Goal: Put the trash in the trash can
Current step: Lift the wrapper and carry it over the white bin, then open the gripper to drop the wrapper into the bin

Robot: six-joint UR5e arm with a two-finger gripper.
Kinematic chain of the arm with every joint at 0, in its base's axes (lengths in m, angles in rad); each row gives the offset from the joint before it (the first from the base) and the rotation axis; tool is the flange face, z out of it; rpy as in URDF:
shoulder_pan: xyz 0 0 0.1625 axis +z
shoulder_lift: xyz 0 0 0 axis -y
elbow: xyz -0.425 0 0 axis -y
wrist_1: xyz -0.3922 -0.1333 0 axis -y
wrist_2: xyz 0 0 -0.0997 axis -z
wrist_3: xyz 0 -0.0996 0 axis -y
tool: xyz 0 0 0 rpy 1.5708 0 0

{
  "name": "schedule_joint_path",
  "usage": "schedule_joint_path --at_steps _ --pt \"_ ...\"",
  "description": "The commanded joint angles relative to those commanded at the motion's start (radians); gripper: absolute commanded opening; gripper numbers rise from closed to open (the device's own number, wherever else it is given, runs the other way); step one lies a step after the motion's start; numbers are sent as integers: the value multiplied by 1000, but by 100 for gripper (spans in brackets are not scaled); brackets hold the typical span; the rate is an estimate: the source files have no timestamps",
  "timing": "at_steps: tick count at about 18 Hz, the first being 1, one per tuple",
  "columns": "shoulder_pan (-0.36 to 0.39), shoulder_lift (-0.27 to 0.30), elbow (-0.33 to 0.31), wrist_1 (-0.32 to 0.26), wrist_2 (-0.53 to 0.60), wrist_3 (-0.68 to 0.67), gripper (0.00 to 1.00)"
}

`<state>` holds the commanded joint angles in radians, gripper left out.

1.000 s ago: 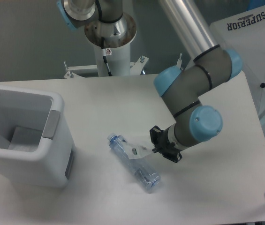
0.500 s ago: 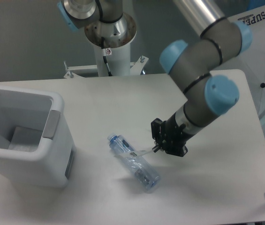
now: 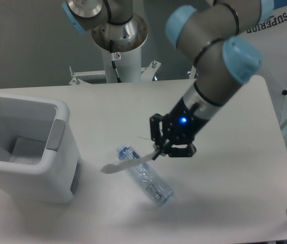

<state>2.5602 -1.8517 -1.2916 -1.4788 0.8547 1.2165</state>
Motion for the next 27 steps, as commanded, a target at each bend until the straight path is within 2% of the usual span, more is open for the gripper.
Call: schedule_joint_path --at_steps 2,5,7,12,14,17,23,25,27 --pt "-9 51 2 3 -70 -15 0" --pt "-38 94 3 29 -120 -43 0" --pt "-75 111 3 81 -126 -87 0" --pt "-192 115 -14 254 -126 -218 0" --pt "-228 111 -31 305 -125 -238 0" --pt "-262 108 -64 318 -120 -230 0" --pt "-293 117 -159 396 -117 -227 0" --pt "-307 117 -169 411 -115 -227 4" --pt "-310 117 -175 413 -115 -226 21"
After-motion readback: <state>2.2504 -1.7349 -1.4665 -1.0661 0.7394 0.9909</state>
